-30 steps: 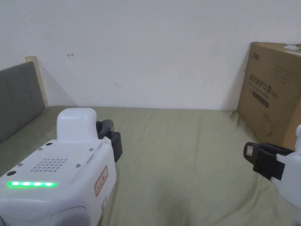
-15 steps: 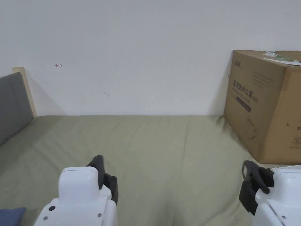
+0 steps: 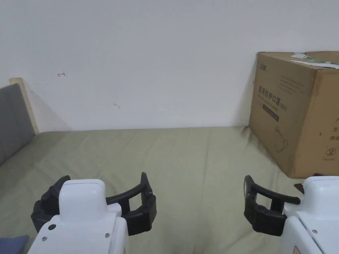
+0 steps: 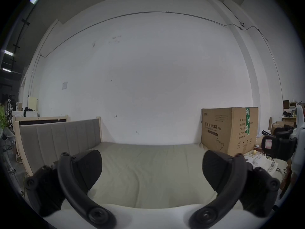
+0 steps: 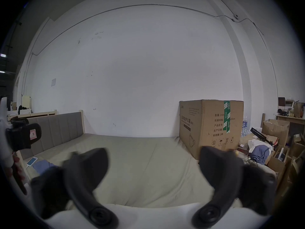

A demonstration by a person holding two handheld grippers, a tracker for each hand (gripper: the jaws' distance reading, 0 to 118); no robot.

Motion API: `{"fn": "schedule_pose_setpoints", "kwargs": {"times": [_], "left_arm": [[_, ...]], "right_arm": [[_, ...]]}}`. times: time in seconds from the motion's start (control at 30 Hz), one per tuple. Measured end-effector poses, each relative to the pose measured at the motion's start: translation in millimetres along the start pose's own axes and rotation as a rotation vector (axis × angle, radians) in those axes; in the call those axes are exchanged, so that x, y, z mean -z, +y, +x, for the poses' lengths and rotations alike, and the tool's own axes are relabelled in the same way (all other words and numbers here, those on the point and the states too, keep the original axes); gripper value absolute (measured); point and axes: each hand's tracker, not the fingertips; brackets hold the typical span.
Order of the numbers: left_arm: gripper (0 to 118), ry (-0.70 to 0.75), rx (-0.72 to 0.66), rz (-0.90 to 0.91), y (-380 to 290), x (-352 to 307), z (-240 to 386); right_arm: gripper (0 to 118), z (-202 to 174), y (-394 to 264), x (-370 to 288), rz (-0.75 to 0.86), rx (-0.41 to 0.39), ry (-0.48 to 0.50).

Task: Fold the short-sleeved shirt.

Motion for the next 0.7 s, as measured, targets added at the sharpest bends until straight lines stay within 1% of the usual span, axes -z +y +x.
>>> {"fn": "schedule_pose_setpoints", "kwargs": {"times": [0.17, 0.23, 0.4, 0.47, 0.7], "left_arm": [[118, -0.012, 0.023, -0.013, 3.6, 2.8, -1.1], [118, -0.037, -0.003, -0.031, 5.0, 3.8, -3.5], [118, -0.001, -0.027, -0.055, 2.2, 9.5, -3.7], [118, -0.017, -0.041, -0.06, 1.3, 11.0, -7.1], [118, -0.009, -0.036, -0.09, -2.0, 16.2, -6.9]], "right_arm": [[118, -1.8, -0.8, 2.0, 0.001, -0.007, -0.002], [118, -2.5, -0.3, 2.3, -0.003, -0.006, -0.002], [118, -2.9, 0.7, 3.7, -0.012, 0.018, -0.002], [118, -4.6, 1.0, 4.3, -0.018, 0.009, -0.005], [118, -6.6, -0.1, 5.0, -0.027, 0.009, -0.008]]}}
